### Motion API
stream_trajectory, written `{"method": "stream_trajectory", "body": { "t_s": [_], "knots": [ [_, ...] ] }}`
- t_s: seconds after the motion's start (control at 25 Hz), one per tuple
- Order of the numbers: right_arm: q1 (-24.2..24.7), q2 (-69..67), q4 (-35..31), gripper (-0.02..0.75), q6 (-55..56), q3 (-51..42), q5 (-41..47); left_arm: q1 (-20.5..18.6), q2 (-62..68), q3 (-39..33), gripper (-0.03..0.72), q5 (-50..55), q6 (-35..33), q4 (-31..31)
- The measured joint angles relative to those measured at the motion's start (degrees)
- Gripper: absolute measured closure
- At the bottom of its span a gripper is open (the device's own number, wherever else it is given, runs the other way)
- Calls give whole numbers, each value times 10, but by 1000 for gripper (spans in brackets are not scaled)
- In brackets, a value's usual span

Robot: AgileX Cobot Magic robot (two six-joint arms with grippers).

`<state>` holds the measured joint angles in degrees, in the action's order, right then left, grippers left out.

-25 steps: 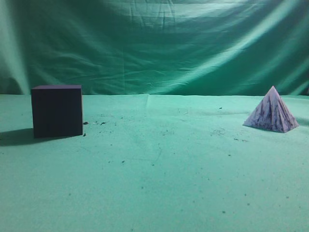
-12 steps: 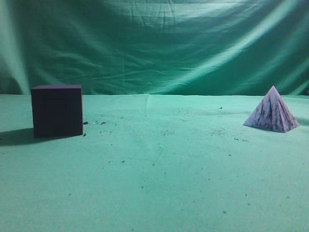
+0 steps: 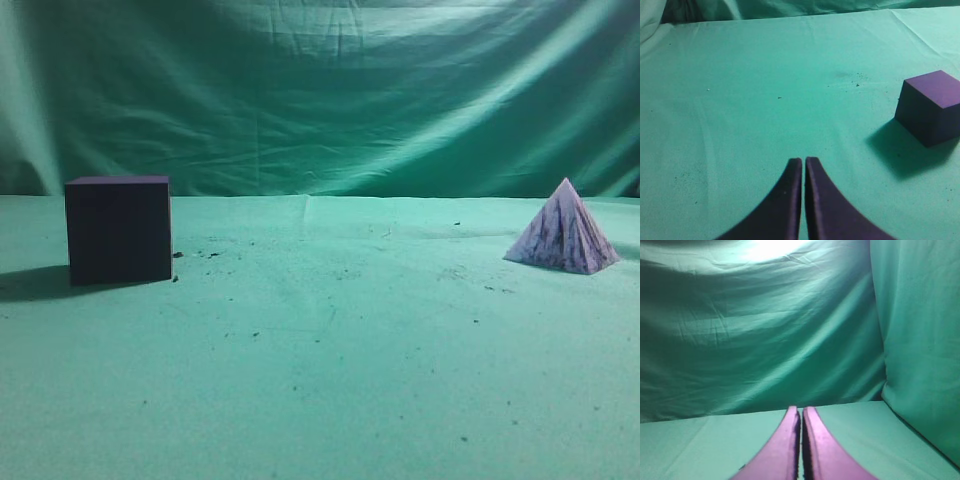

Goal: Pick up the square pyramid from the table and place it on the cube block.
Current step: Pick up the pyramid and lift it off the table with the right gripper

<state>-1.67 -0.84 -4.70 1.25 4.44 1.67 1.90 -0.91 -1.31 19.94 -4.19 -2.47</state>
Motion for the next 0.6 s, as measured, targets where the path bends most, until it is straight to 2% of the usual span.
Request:
{"method": "stream_trajectory", "body": {
  "t_s": [0.28,0.4,0.48,0.6],
  "knots": [
    [0,-205,-6,738,-4,196,224,0,0,0,688,0,0,0],
    [-2,-304,-6,738,-36,256,275,0,0,0,688,0,0,0],
    [-21,-362,-9,738,-81,296,322,0,0,0,688,0,0,0],
    [-80,-454,-10,738,-140,357,391,0,0,0,688,0,0,0]
  ]
}}
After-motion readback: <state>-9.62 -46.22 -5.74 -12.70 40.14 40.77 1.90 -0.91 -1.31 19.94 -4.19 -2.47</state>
